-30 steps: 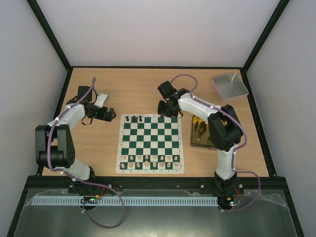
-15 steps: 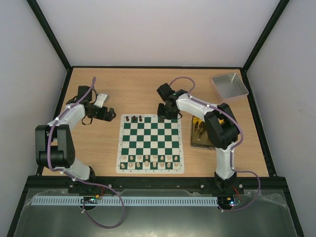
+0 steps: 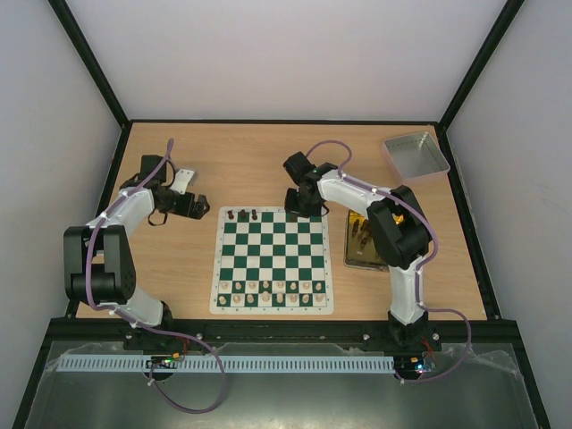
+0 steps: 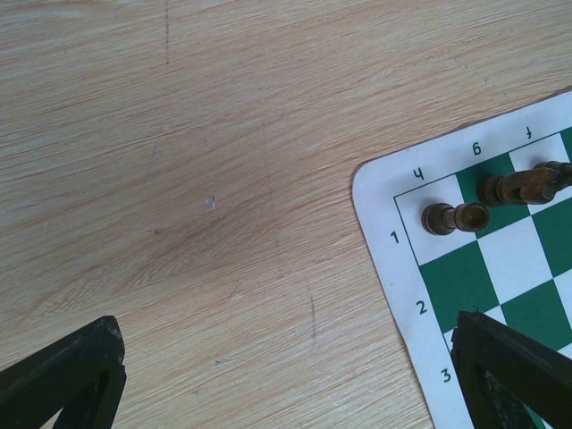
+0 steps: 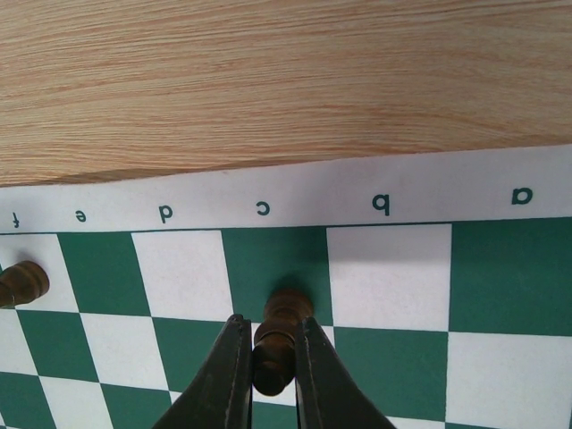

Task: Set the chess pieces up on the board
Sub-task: Place the chess piece on the chessboard.

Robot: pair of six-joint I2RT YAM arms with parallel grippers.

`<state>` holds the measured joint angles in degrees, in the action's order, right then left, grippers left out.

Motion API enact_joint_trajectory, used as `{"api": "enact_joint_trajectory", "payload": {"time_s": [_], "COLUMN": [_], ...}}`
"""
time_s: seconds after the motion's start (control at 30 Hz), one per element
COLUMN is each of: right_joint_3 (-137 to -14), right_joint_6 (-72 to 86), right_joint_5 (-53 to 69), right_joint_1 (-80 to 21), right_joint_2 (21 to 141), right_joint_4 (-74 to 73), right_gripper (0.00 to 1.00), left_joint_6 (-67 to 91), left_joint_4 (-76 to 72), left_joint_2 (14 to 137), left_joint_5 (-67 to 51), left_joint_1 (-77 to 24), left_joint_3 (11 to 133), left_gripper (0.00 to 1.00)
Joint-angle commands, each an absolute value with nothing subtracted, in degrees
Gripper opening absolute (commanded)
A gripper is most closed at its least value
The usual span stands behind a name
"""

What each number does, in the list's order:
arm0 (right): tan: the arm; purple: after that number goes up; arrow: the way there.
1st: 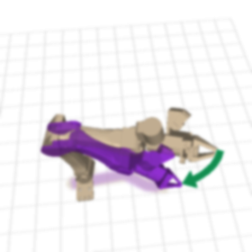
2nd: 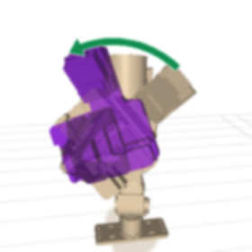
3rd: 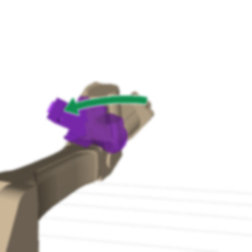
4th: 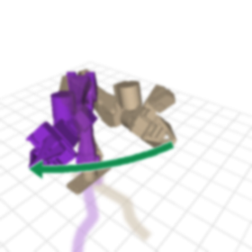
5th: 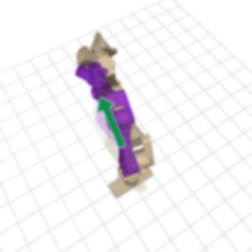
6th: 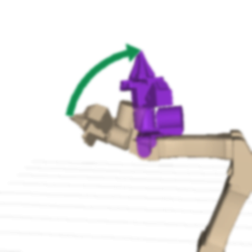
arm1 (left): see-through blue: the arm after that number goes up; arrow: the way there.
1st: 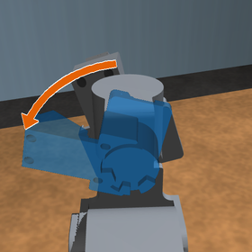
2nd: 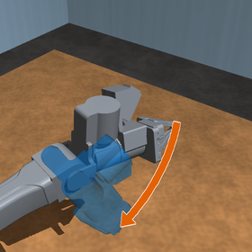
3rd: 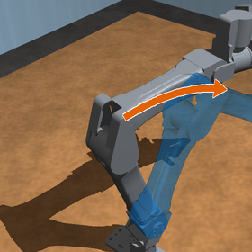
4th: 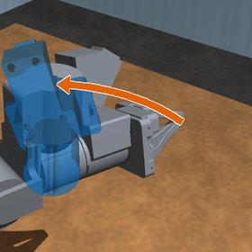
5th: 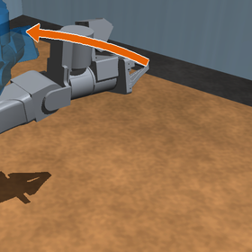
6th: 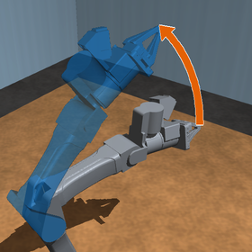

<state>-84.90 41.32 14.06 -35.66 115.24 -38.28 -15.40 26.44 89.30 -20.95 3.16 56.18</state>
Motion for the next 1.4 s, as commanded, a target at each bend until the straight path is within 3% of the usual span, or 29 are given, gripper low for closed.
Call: {"api": "enact_joint_trajectory", "payload": {"time_s": [0.0, 0.7, 1.1, 1.37], "right_joint_3": [-86.39, -87.28, -88.03, -88.07], "right_joint_6": [41.22, 41.35, 41.79, 41.90], "right_joint_5": [13.70, 12.83, 13.46, 13.58], "right_joint_1": [-35.96, -36.04, -36.03, -36.04], "right_joint_2": [116.28, 117.37, 117.60, 117.03], "right_joint_4": [-38.46, -37.98, -37.55, -37.34], "right_gripper": [0.07, 0.07, 0.20, 0.24], "left_joint_6": [-15.91, -16.00, -16.07, -16.08], "left_joint_4": [26.32, 26.32, 26.19, 26.24], "left_joint_2": [89.26, 89.22, 89.51, 89.65], "left_joint_5": [-21.18, -21.22, -21.32, -21.36], "left_joint_1": [2.90, 2.90, 2.90, 2.90], "left_joint_3": [55.81, 55.63, 55.71, 55.71], "left_gripper": [0.99, 0.99, 0.99, 0.99]}}
